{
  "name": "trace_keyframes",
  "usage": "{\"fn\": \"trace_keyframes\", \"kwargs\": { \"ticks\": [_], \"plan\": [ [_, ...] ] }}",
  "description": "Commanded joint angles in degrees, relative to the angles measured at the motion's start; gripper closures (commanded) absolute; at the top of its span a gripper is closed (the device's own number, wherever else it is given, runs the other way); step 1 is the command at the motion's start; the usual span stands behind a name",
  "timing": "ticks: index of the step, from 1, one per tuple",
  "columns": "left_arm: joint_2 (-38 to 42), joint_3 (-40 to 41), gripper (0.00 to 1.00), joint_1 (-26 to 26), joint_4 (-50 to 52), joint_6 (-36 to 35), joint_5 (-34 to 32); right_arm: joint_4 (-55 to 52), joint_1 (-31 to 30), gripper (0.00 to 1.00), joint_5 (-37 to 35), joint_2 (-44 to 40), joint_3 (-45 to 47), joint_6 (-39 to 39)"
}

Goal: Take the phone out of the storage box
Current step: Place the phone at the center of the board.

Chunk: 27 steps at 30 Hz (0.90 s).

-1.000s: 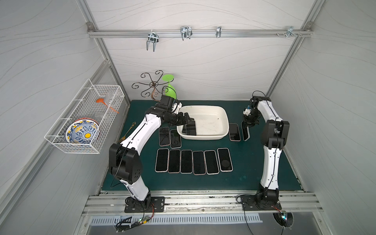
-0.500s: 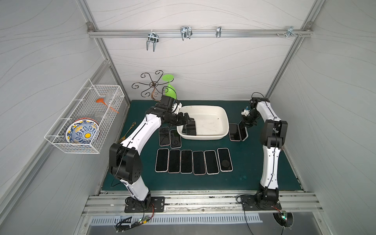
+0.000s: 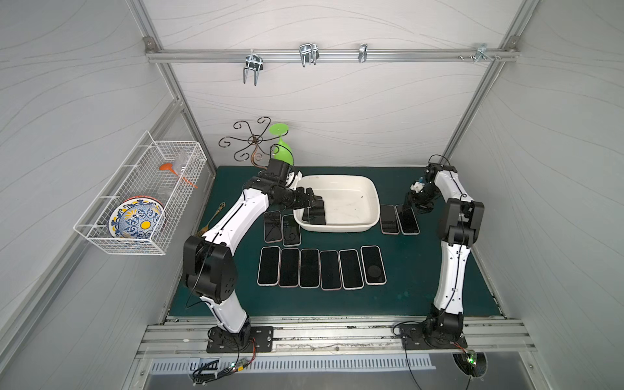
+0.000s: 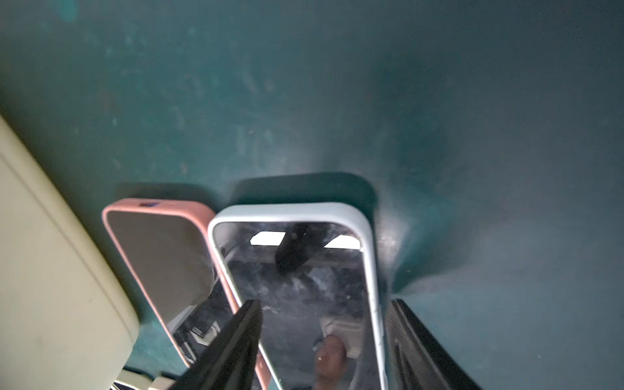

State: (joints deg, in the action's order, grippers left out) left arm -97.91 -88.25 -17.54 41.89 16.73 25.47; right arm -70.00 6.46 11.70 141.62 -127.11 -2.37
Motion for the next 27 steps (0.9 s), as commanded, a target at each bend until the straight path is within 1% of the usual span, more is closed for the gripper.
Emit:
{"fn": "trace_keyframes", "kwargs": {
  "ticks": [1,4,6,8,12,14,16,21,24,26,27],
  "plan": [
    [-1.08,-0.57,0.1,0.09,-2.32,0.32,-0.02,-0.05,-0.31,0.33,2.15,2.65,-0.13,0.8],
    [-1.43,-0.55,0.1,0.14,-2.29,0.49,0.01,-0.04,-0.31,0.32,1.76,2.54,0.17,1.45],
    [-1.66,-0.65,0.08,-0.16,-2.6,0.83,0.28,0.44,-0.2,0.3,0.65,1.17,0.82,2.12],
    [-2.23,-1.75,0.06,-1.26,-1.79,0.74,-2.05,1.27,0.19,0.27,-0.37,-1.24,1.71,3.49],
    [-6.02,-6.94,0.02,-4.12,2.58,-1.15,-10.91,4.36,0.41,0.08,-2.38,-9.71,4.88,6.96],
    [-9.81,-11.15,0.01,-4.72,5.79,-1.82,-14.33,5.96,-0.1,0.01,-1.86,-14.53,7.01,8.02],
    [-13.79,-15.3,0.01,-5.33,8.77,-2.8,-17.93,7.08,-1.33,0.01,-3.05,-18.08,9.17,8.59],
    [-20.98,-22.43,0.01,-7.19,12.05,-3.55,-25.52,9.06,-7.53,0.01,-6.0,-25.85,14.31,8.06],
    [-24.18,-24.58,0.01,-8.06,12.78,-2.76,-28.0,9.88,-10.07,0.01,-7.3,-28.67,16.62,8.34],
    [-26.07,-26.05,0.01,-8.82,13.22,-2.12,-28.66,10.08,-10.66,0.01,-8.75,-30.0,17.37,8.82],
    [-27.12,-26.85,0.01,-9.36,13.42,-1.84,-29.51,10.13,-10.76,0.01,-8.33,-30.54,17.55,8.96]
  ]
}}
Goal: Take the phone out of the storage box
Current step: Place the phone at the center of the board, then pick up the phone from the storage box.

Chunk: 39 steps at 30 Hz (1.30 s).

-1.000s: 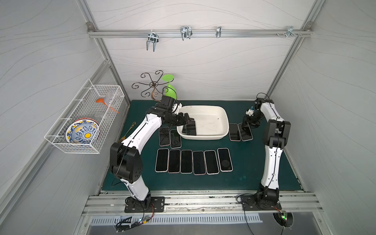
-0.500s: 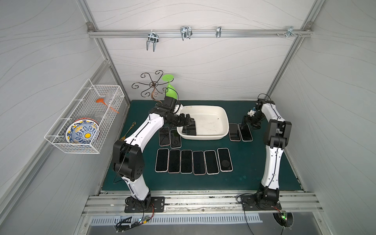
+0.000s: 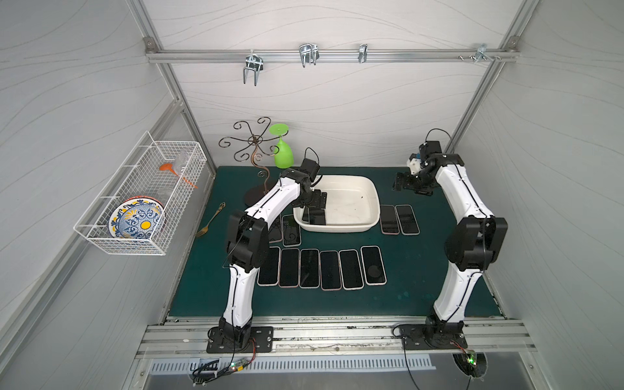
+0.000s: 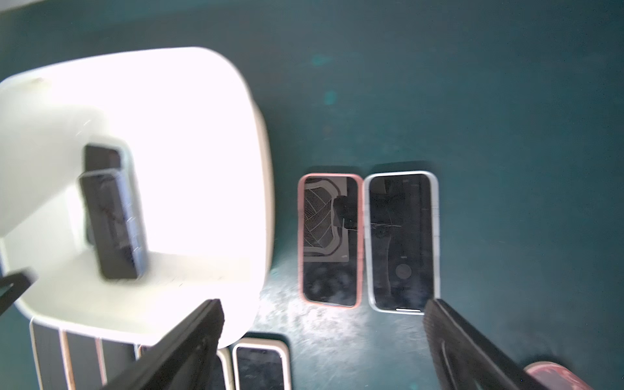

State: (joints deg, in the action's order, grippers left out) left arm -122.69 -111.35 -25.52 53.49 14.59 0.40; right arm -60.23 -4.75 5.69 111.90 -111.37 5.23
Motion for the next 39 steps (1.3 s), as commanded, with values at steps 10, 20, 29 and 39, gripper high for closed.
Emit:
{"fn": "trace_keyframes", "kwargs": {
  "ticks": [10,20,29,39],
  "plan": [
    [-10.9,-9.88,0.01,-3.9,3.99,4.08,-6.66,2.04,-1.9,0.01,-2.16,-5.57,4.87,0.5],
    [-14.39,-10.05,0.01,-4.21,4.08,5.74,-8.08,3.27,-1.91,0.01,-0.79,-5.78,7.11,-1.18],
    [-17.04,-10.56,0.07,-4.55,4.07,5.46,-7.31,3.71,-1.92,0.01,-0.89,-5.46,7.74,-2.23],
    [-18.33,-11.48,0.22,-4.62,4.87,3.98,-8.55,4.22,-1.99,0.01,0.11,-5.39,8.36,-2.62]
  ]
}}
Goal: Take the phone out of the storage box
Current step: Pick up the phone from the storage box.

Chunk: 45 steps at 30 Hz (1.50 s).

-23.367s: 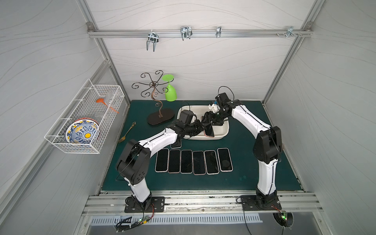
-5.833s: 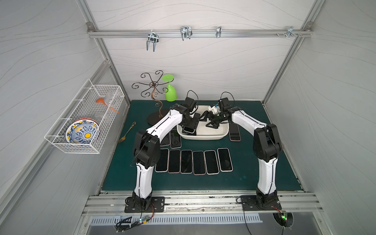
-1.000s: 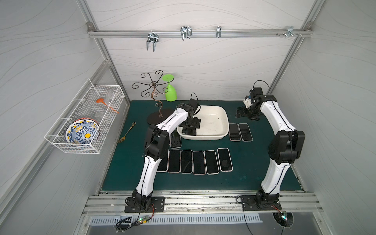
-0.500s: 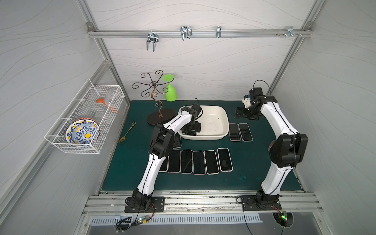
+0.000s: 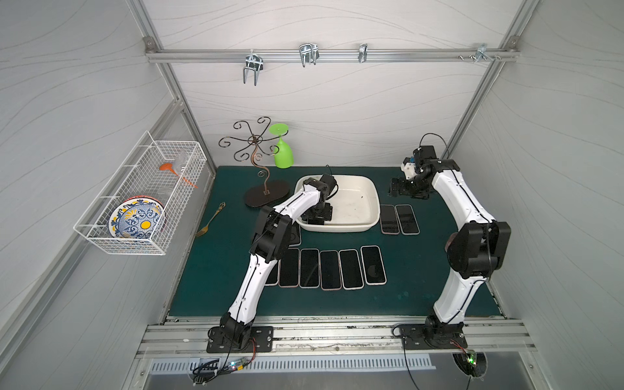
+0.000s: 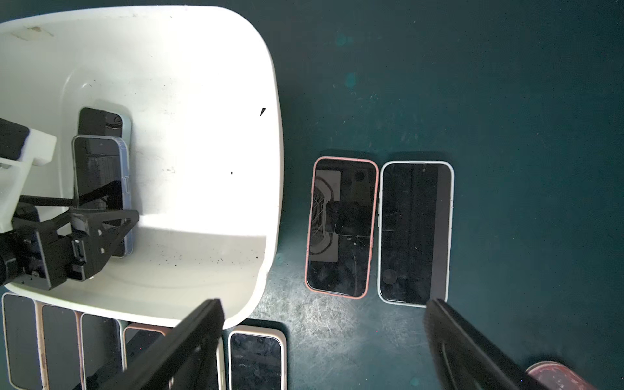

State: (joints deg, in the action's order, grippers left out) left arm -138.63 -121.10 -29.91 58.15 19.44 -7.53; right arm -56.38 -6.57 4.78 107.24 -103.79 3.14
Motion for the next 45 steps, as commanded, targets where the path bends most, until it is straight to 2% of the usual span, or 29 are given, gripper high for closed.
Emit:
{"fn": "trace_keyframes", "kwargs": {
  "ticks": [1,7,11,21,23,26,36,45],
  "plan": [
    [-2.27,-1.76,0.26,-0.22,0.25,-1.13,-0.57,0.3,-0.19,0.01,1.26,-0.75,0.78,-0.51],
    [2.35,0.98,0.51,-0.19,-2.73,-2.59,-0.34,0.56,-1.36,0.02,1.53,-0.91,0.94,-0.02],
    [6.96,2.49,0.6,-0.2,-4.82,-4.01,0.12,1.38,-3.23,0.01,3.83,-0.46,0.91,0.62],
    [15.16,4.86,0.67,0.28,-5.66,-6.08,3.03,6.11,-6.95,0.01,13.41,1.07,1.66,7.56],
    [15.83,5.64,0.67,0.59,-5.78,-5.98,3.72,7.85,-7.37,0.02,18.55,2.38,1.75,9.22],
    [16.5,6.03,0.69,0.77,-5.26,-5.99,4.59,9.6,-8.79,0.02,20.18,4.05,1.4,11.15],
    [19.57,8.95,0.7,0.73,-6.23,-5.47,7.79,19.46,-12.11,0.02,34.93,13.46,-4.04,23.45],
    [21.43,10.69,0.71,0.82,-6.96,-4.85,10.64,25.46,-16.09,0.12,40.53,21.8,-8.22,32.95]
  ]
}}
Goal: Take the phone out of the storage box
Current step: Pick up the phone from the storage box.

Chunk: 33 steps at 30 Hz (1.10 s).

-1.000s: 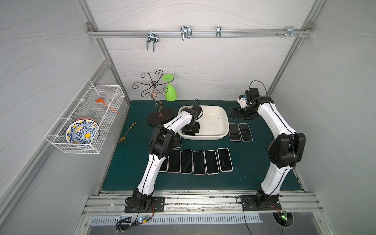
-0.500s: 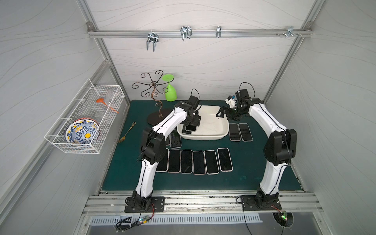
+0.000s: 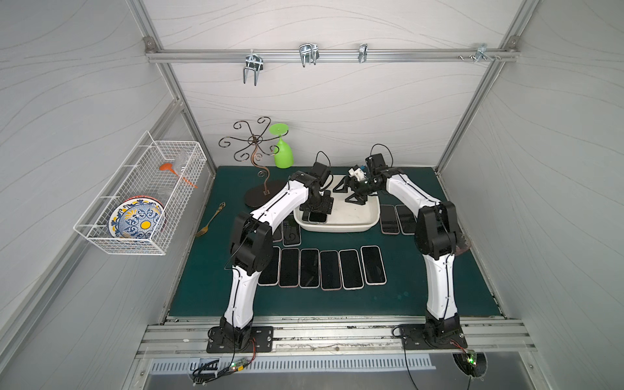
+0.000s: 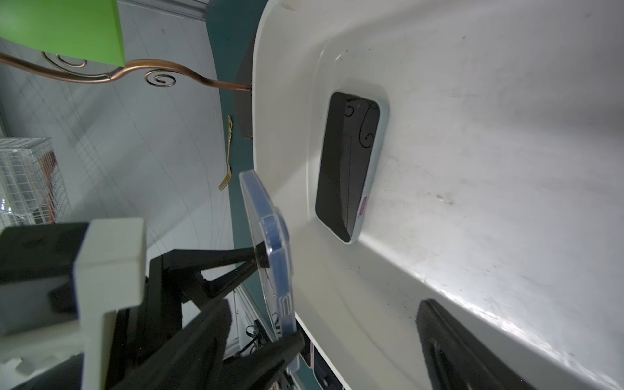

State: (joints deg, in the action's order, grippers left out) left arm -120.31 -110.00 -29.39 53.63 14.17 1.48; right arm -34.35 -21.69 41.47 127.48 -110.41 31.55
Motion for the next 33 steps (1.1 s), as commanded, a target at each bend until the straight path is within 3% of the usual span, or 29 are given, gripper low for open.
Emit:
{"fn": "trace_keyframes", "kwargs": {
  "ticks": [1,9,11,12,13,16,22,28,30,33],
  "plan": [
    [3.15,-0.4,0.71,0.3,-2.51,0.42,1.81,4.36,-1.4,0.13,4.67,2.05,-1.82,5.13],
    [3.04,-0.32,0.72,0.74,-3.22,1.05,3.41,11.04,-3.55,0.28,8.61,3.56,-1.41,10.14],
    [2.98,-0.27,0.72,1.01,-3.48,1.58,4.03,12.4,-3.96,0.38,9.83,3.65,-0.77,11.03],
    [3.09,-0.25,0.72,1.09,-3.54,1.71,4.21,13.32,-4.05,0.55,9.93,3.52,-0.08,11.82],
    [3.17,-0.17,0.72,1.22,-3.82,1.89,4.49,14.23,-4.14,0.62,10.19,3.41,0.7,12.5],
    [3.33,-0.37,0.73,1.39,-4.31,2.46,5.85,15.88,-4.32,0.72,10.97,3.15,1.92,13.72],
    [3.98,0.02,0.73,2.04,-5.31,3.97,9.06,15.12,-4.32,0.89,11.12,1.53,2.92,13.2],
    [5.02,0.48,0.74,2.55,-6.74,5.08,12.36,14.12,-4.4,0.97,11.67,0.2,2.74,12.14],
    [5.18,0.46,0.68,2.75,-6.78,5.59,13.76,13.37,-4.32,1.0,11.66,-0.16,2.78,11.5],
    [6.03,2.25,0.46,4.4,-8.66,8.06,18.84,12.92,-3.76,1.0,11.44,-1.74,4.04,10.81]
  ]
}}
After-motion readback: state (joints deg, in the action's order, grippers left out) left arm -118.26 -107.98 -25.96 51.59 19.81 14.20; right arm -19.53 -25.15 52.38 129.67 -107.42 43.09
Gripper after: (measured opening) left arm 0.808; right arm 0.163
